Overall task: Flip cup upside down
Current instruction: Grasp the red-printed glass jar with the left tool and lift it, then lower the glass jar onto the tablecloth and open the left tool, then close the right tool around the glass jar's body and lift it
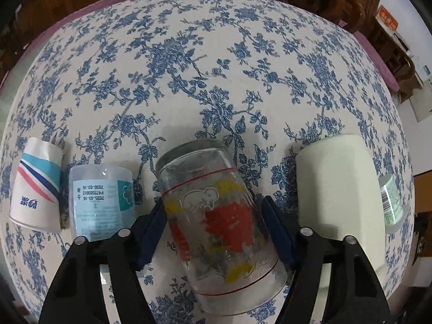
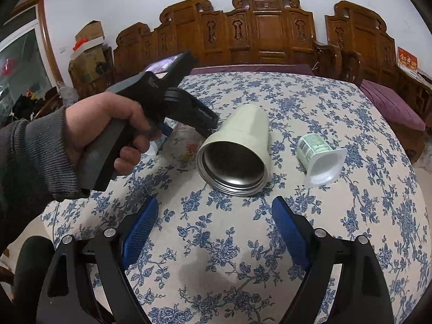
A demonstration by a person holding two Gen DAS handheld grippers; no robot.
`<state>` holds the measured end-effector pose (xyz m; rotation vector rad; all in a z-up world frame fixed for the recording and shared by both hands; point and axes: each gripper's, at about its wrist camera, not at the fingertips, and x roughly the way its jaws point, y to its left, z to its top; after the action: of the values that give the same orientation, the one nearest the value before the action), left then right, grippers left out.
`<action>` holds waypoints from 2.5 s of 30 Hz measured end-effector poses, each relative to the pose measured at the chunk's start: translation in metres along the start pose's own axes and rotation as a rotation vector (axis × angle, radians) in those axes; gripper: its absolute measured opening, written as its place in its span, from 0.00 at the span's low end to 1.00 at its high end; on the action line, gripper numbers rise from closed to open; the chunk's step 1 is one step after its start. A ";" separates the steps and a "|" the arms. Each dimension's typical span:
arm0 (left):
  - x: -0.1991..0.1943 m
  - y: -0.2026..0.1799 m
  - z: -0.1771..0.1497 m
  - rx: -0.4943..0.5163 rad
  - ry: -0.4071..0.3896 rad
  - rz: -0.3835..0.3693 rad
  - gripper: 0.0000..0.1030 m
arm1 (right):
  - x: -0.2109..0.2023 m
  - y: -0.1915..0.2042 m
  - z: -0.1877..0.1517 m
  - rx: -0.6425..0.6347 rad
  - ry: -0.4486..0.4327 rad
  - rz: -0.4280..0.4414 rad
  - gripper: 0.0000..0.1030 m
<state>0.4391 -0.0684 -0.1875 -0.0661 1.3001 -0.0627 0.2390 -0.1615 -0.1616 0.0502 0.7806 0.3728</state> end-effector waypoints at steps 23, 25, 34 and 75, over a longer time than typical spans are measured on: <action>-0.061 -0.006 -0.128 0.139 -0.063 -0.076 0.54 | -0.056 0.026 -0.014 -0.074 -0.017 -0.009 0.85; -0.054 -0.007 -0.132 0.133 -0.054 -0.072 0.54 | -0.062 0.028 -0.018 -0.077 -0.014 -0.005 0.85; -0.059 -0.006 -0.146 0.148 -0.087 -0.075 0.54 | -0.077 0.024 -0.021 -0.058 -0.010 -0.032 0.85; -0.148 0.133 -0.219 0.041 -0.546 0.051 0.92 | 0.131 0.081 0.035 0.141 0.569 0.053 0.85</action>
<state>0.1896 0.0731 -0.1152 -0.0123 0.7539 -0.0244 0.3230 -0.0375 -0.2107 0.0996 1.3698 0.3862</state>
